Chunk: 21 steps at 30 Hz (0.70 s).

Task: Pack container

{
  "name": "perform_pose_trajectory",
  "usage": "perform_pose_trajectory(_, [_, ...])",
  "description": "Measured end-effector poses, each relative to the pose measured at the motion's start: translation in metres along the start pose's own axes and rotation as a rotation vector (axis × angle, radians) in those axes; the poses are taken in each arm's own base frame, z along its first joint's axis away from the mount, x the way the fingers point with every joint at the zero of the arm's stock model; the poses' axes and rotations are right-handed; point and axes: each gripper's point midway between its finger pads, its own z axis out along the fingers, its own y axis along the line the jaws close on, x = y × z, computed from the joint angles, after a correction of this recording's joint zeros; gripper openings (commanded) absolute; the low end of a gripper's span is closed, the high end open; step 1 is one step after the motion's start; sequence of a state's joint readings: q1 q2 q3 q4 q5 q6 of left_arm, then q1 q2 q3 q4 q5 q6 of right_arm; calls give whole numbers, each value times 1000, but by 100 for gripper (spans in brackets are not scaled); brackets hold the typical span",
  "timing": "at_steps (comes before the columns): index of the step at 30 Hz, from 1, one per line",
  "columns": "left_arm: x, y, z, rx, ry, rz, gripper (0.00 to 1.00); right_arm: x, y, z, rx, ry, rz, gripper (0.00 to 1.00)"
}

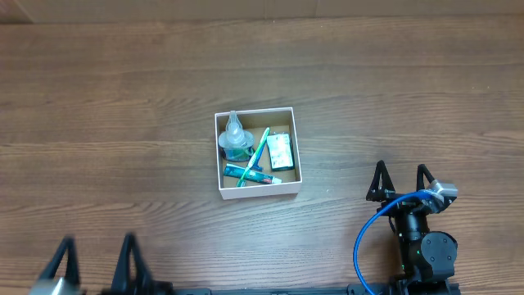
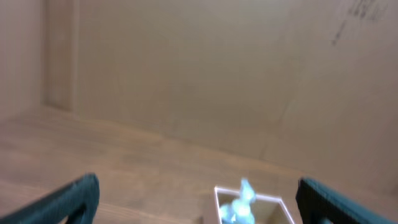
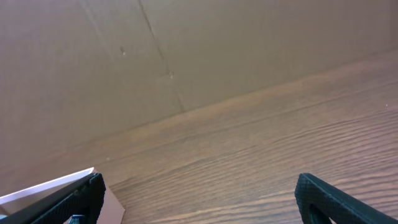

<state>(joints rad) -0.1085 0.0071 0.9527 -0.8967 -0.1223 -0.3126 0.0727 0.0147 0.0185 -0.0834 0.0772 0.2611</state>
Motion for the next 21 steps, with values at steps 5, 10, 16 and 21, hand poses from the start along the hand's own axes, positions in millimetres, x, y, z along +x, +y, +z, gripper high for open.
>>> perform_pose_trajectory(5, [36,-9,75,84,-67,-11,100,-1,0,0,-1,-3,0,100])
perform_pose_trajectory(10, [108,2,120,110,-35,-8,100,0,0,0,0,-1,-1,100])
perform_pose_trajectory(16, [167,19,136,88,38,-2,100,0,0,0,0,-2,0,100])
perform_pose_trajectory(21, [196,36,139,39,95,3,100,0,0,0,0,-2,-1,100])
